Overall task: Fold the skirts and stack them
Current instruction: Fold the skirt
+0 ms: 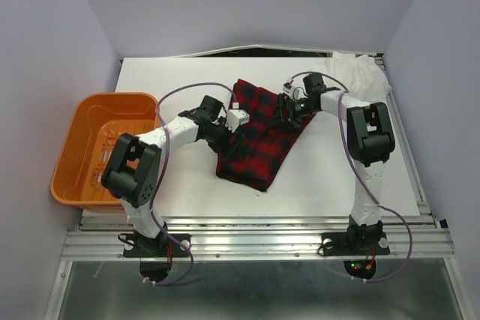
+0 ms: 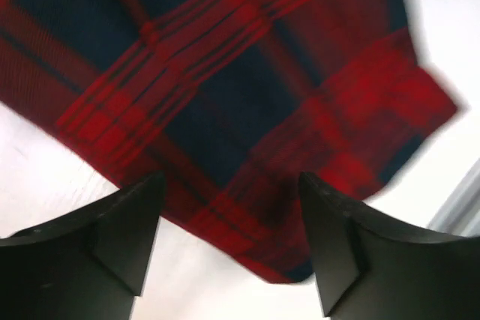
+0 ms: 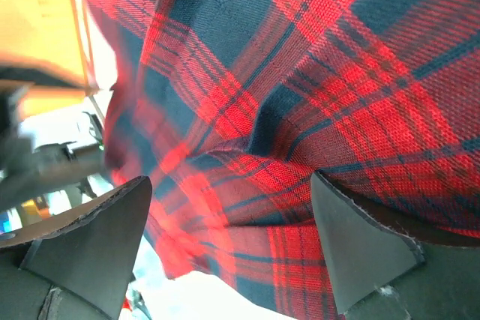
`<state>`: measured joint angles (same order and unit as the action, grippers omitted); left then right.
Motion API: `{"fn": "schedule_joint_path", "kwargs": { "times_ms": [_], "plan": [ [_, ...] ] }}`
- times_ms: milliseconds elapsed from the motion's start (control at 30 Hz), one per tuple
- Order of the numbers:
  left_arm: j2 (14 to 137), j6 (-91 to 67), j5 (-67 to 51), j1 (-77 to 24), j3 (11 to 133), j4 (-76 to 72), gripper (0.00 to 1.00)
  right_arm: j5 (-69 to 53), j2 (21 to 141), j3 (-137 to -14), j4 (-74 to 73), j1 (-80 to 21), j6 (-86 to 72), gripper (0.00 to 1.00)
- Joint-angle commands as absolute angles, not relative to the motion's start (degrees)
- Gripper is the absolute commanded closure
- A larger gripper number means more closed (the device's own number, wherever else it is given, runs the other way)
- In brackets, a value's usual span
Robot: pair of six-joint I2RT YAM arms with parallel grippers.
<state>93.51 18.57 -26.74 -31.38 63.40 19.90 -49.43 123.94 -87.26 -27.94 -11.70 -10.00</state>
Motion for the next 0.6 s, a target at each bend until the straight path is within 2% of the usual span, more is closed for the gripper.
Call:
{"fn": "schedule_joint_path", "kwargs": {
  "times_ms": [0, 100, 167, 333, 400, 500, 533, 567],
  "plan": [
    [100.0, 22.5, -30.9, -28.3, 60.6, 22.6, 0.23, -38.9, 129.3, -91.4, -31.7, -12.0, -2.1, 0.07],
    [104.5, 21.0, -29.9, -27.5, 61.4, 20.7, 0.29, -36.7, 132.2, -95.4, -33.8, -12.0, -0.8, 0.07],
    [107.2, 20.1, -30.5, -27.2, 62.5, 20.7, 0.36, -35.1, 133.8, -97.2, -34.2, -12.0, -0.7, 0.07],
    [107.6, 18.3, -30.5, -27.2, 63.4, 20.2, 0.40, -31.6, 136.8, -104.4, -36.8, -12.0, 1.9, 0.07],
    [103.8, 17.9, -29.9, -27.2, 63.0, 18.7, 0.36, -30.8, 137.8, -109.2, -38.8, -12.0, 2.3, 0.07],
    [95.2, 18.2, -23.8, -27.2, 62.3, 15.6, 0.17, -33.0, 136.6, -112.9, -40.4, -12.0, 1.1, 0.07],
    [92.7, 19.4, -21.9, -27.2, 62.1, 14.7, 0.04, -35.4, 134.4, -113.0, -40.3, -12.6, 0.6, 0.06],
    [90.2, 20.4, -20.1, -27.2, 61.2, 13.7, 0.01, -36.7, 133.2, -113.0, -40.3, -12.6, 0.2, 0.06]
  ]
}}
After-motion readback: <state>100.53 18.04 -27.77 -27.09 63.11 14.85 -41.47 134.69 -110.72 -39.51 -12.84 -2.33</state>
